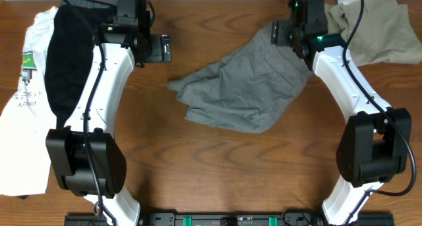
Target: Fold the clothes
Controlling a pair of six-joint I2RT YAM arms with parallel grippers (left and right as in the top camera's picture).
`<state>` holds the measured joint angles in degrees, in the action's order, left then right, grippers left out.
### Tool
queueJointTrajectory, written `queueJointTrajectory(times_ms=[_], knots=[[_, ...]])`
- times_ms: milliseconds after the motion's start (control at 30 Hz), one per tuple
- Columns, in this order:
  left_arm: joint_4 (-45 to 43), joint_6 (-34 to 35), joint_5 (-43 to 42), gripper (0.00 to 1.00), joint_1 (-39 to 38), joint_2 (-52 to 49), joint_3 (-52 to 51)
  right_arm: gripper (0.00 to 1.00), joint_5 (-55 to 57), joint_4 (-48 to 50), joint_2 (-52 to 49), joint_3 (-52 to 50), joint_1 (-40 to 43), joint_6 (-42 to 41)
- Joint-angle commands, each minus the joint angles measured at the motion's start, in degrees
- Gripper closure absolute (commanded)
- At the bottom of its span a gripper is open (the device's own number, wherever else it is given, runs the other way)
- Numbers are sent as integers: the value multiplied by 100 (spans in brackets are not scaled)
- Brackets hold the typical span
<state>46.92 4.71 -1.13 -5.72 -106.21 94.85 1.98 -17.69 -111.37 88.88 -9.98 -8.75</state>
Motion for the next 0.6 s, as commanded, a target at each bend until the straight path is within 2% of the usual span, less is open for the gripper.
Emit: queueJointTrajectory(times_ms=[0, 200, 333, 567], knots=[[17, 55, 26, 2, 24, -85, -68, 30, -127, 514, -365, 31, -11, 520], [61, 55, 26, 2, 24, -85, -68, 29, -278, 1213, -894, 31, 44, 632], [61, 55, 26, 2, 24, -85, -68, 26, -474, 1392, -1187, 31, 83, 647], [68, 55, 24, 2, 24, -85, -68, 27, -1025, 1716, -1504, 31, 227, 671]])
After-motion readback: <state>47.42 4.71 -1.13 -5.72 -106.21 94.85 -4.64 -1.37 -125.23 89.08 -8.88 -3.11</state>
